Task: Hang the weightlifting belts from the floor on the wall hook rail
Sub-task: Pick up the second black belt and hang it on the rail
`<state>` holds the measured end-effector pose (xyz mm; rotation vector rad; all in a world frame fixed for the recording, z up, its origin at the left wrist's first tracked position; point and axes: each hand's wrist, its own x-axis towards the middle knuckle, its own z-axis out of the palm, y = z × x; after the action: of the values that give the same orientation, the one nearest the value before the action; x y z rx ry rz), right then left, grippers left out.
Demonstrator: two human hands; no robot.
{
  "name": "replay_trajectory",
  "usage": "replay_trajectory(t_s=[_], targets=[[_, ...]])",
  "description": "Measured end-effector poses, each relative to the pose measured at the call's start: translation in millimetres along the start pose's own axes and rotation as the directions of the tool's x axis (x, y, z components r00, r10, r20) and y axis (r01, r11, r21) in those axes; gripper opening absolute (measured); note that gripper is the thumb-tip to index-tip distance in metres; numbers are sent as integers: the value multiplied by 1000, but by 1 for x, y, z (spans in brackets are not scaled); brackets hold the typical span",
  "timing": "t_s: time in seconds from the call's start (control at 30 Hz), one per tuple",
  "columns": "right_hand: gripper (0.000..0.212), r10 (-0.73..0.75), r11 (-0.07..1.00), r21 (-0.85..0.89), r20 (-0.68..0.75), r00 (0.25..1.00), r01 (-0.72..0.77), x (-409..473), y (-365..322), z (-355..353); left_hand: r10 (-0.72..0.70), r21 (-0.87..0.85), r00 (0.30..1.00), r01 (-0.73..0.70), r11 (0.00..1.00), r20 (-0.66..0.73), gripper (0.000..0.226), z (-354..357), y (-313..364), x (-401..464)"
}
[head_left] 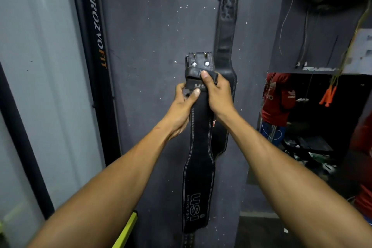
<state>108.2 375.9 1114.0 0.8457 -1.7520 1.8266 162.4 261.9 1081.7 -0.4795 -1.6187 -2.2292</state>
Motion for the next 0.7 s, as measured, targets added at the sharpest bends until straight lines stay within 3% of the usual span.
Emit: replay_trajectory(t_s=[0.1, 0.2, 0.33, 0.47, 0.6, 0.7], targets=[[33, -3, 999, 34, -59, 998, 5, 11, -5, -3, -186, 222, 981, 168, 960, 63, 49, -28, -44, -35], [25, 10, 997, 80, -89, 996, -3, 24, -13, -8, -370, 373, 920, 300, 878, 129, 35, -60, -108, -88], [30, 27, 995, 97, -79, 997, -19, 28, -15, -13, -499, 454, 866, 438, 776, 18, 37, -84, -167, -139], [28, 33, 995, 99, -66, 997, -26, 20, -6, -12, -465, 432, 882, 393, 812, 73, 33, -79, -151, -124], [34, 42, 996, 85, -33, 999, -39, 14, 1, -11, -257, 339, 964, 220, 915, 69, 45, -55, -96, -68], [40, 35, 999, 21, -5, 999, -34, 8, 4, -7, -148, 219, 987, 130, 967, 67, 36, -31, -45, -26]])
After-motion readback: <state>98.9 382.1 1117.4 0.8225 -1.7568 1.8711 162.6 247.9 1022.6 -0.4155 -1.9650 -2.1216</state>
